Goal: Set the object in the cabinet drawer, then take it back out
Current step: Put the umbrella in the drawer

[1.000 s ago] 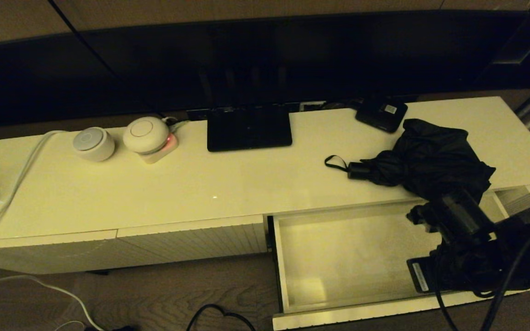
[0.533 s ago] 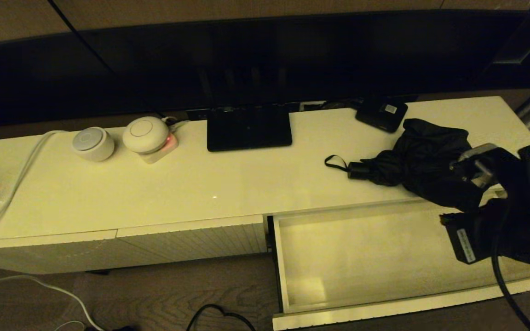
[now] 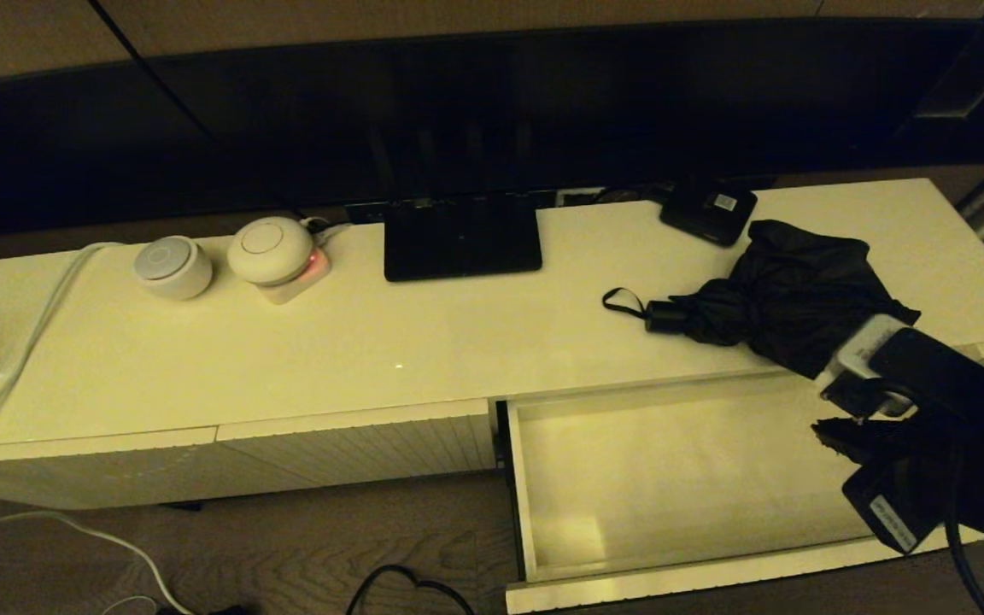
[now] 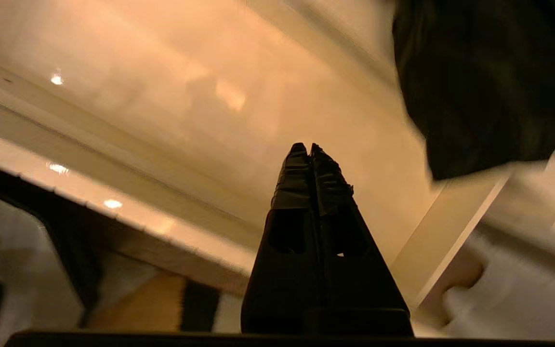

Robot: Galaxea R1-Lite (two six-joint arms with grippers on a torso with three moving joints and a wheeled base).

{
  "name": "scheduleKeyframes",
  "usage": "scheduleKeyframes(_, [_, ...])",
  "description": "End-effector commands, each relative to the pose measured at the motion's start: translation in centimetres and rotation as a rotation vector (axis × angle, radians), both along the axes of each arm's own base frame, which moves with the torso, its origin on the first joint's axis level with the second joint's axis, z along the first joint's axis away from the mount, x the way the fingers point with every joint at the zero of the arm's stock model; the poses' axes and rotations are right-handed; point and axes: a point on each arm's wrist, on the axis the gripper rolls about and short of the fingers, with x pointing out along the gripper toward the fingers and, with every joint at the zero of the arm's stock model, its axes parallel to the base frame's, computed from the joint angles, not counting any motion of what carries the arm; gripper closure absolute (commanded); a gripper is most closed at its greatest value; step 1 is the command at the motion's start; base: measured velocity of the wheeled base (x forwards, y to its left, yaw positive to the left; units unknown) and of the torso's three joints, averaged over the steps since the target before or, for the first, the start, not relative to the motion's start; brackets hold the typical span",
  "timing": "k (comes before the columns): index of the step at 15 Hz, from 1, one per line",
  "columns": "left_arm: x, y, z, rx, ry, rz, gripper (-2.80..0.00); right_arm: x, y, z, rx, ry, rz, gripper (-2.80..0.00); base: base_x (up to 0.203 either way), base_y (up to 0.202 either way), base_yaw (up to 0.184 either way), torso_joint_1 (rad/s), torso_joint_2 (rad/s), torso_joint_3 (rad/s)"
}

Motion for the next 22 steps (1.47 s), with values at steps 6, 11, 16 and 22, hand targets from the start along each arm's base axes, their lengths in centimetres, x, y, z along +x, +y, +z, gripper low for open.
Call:
scheduleKeyframes(6, [0.0,0.0,-0.1,0.000,0.003,0.001,0.00,4.7,1.8,-0.5,-0.283,0.042,0.240,0.00,0.000,0.000,0.000,0.000,0.00,0.000])
scheduleKeyframes(11, [0.0,0.0,-0.1,0.000,0.003,0.001,0.00,5.6,0.1,0.7,-0.483,-0.003,0.296,0.00,0.000,0.000,0.000,0.000,0.00,0.000])
scheduleKeyframes(16, [0.0,0.0,-0.1,0.000,0.003,0.001,0.00,5.8,-1.8,1.7,-0.643,-0.001,0.323,0.00,0.000,0.000,0.000,0.000,0.00,0.000])
scheduleKeyframes(22, [0.0,0.0,-0.1,0.000,0.003,0.001,0.00,6.3,-2.4,2.9,-0.754,0.000,0.415,0.00,0.000,0.000,0.000,0.000,0.00,0.000])
